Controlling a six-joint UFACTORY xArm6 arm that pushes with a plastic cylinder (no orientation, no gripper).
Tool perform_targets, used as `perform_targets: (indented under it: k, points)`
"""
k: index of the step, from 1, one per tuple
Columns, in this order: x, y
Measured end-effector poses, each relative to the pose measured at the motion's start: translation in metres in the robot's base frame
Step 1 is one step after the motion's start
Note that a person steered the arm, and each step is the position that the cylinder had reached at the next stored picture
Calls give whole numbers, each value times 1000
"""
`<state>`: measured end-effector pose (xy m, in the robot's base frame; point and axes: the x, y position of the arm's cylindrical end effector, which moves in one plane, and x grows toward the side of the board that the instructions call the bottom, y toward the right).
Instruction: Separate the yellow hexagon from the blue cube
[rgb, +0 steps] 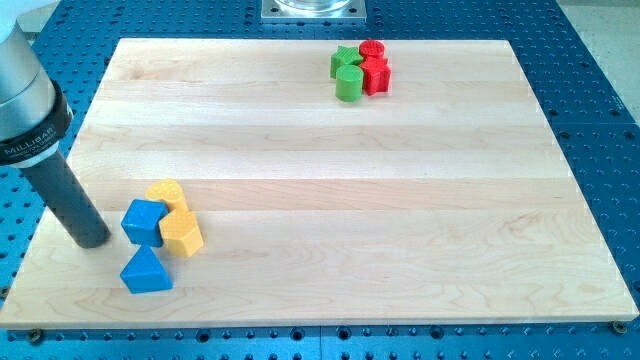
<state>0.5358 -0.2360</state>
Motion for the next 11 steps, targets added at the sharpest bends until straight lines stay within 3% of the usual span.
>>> perform_targets:
  k: [1, 2, 3, 4, 6, 7, 9, 10, 11]
  points:
    - [-7, 27]
    - [-13, 101]
    - [-12, 119]
    - [13, 70]
    - [6, 255]
    - [16, 227]
    - [21, 384]
    - [42, 323]
    - [63, 332]
